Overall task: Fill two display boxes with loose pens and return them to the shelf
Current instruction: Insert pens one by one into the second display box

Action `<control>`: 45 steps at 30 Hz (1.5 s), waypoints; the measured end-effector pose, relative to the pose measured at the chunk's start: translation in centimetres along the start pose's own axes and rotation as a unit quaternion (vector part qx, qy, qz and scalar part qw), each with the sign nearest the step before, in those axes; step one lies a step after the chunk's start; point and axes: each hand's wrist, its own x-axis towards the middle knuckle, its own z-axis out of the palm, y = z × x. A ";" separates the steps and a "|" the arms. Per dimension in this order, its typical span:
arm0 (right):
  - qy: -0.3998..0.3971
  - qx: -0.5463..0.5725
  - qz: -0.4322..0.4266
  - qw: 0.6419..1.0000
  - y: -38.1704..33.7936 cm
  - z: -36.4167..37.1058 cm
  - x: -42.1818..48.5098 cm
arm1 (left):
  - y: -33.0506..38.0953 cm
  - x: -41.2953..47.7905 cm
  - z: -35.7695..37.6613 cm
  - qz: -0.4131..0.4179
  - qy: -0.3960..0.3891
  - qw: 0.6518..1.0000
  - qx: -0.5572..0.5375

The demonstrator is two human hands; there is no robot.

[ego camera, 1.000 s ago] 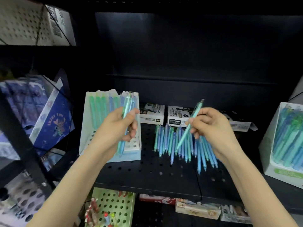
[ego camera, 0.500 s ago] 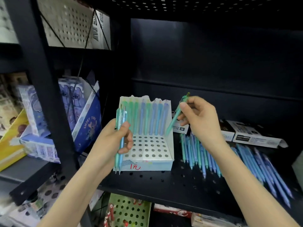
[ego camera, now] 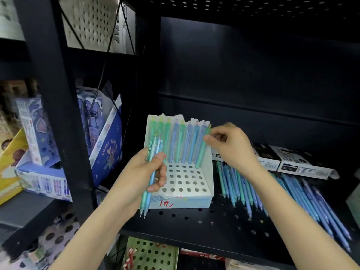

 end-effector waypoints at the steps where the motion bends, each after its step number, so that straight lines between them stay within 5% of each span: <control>1: -0.018 -0.013 -0.002 1.000 -0.1 0.1 0.2 | 0.0 0.0 0.0 -0.002 0.000 1.000 -0.001; 5: -0.055 0.006 0.017 0.998 -0.3 -0.3 1.0 | 0.1 0.1 -0.1 -0.007 -0.001 1.000 -0.005; 9: -0.012 0.088 -0.001 0.996 -0.8 -0.3 1.1 | 0.1 -0.1 -0.1 -0.005 -0.008 1.000 0.001; 18: 0.099 -0.043 -0.034 0.994 -2.6 -0.1 0.0 | 0.7 -0.8 0.1 0.015 -0.060 0.998 0.024; 24: -0.075 0.126 -0.024 0.989 -6.1 1.1 -3.2 | 0.9 -1.4 1.0 0.043 -0.096 0.992 0.067; 29: 0.085 0.307 0.066 0.946 -5.3 -2.5 -1.6 | 0.9 -1.5 -0.1 0.076 -0.001 0.992 0.101; 32: 0.165 0.211 0.046 0.962 -4.0 -3.2 -0.9 | 1.2 -1.4 -0.8 0.078 0.048 0.991 0.099; 37: 0.167 0.008 -0.007 0.986 -3.1 -0.7 -1.1 | 1.1 -1.3 -0.5 0.076 0.067 0.988 0.120; 45: 0.142 -0.066 -0.032 0.987 -2.9 1.1 -1.1 | 1.2 -1.5 -0.4 0.070 0.056 0.995 0.052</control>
